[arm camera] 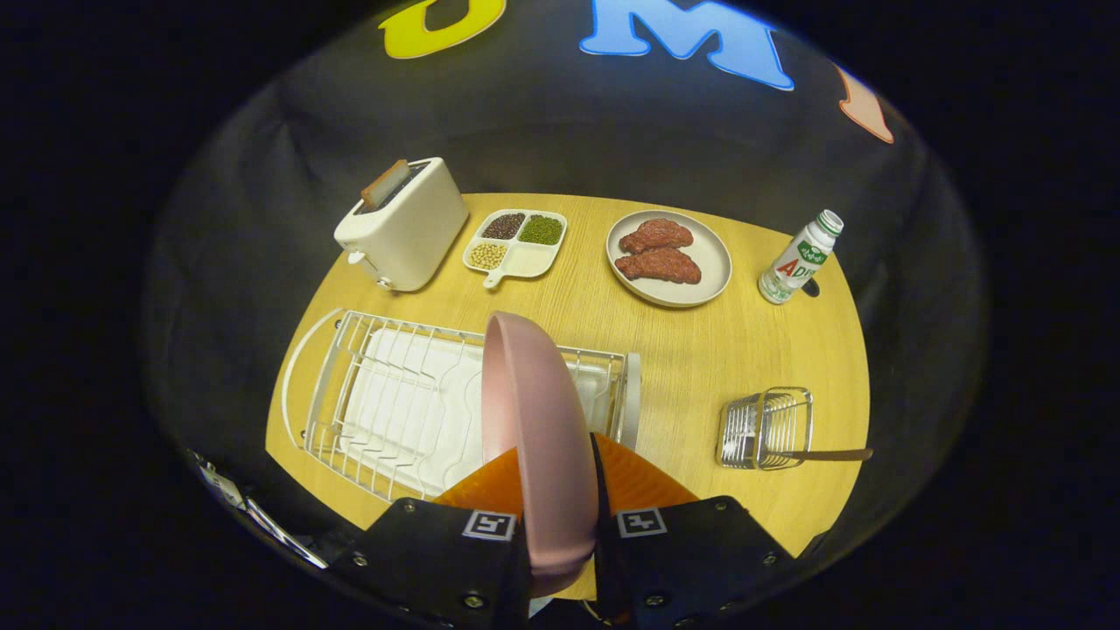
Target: Take the plate from the dish rack, then take the spoon from the basket and place it into the plate.
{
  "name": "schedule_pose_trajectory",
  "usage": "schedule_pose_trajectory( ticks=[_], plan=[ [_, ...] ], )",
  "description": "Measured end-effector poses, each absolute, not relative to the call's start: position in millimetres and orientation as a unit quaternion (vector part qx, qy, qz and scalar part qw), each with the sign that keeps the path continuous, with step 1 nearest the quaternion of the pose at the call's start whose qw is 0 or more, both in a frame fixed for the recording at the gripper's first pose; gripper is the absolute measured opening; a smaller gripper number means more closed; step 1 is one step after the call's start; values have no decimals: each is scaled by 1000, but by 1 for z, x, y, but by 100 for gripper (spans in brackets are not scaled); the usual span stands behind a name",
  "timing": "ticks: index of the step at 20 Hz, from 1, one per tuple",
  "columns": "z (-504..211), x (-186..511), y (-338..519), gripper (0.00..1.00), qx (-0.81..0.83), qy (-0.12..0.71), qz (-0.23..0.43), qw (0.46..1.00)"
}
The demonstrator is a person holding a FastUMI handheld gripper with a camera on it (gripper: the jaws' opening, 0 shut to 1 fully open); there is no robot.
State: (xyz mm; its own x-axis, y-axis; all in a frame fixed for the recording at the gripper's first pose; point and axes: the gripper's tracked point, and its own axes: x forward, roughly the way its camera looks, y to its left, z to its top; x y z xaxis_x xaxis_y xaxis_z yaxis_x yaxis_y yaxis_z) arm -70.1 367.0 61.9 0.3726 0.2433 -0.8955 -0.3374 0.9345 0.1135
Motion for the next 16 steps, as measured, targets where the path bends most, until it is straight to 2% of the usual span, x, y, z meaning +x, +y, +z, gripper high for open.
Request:
schedule_pose_trajectory(
  ticks=[9, 16],
  plan=[
    [63, -147, 306, 27, 100, 554, 202, 801],
    [40, -213, 281, 27, 230, 567, 222, 759]
  ],
)
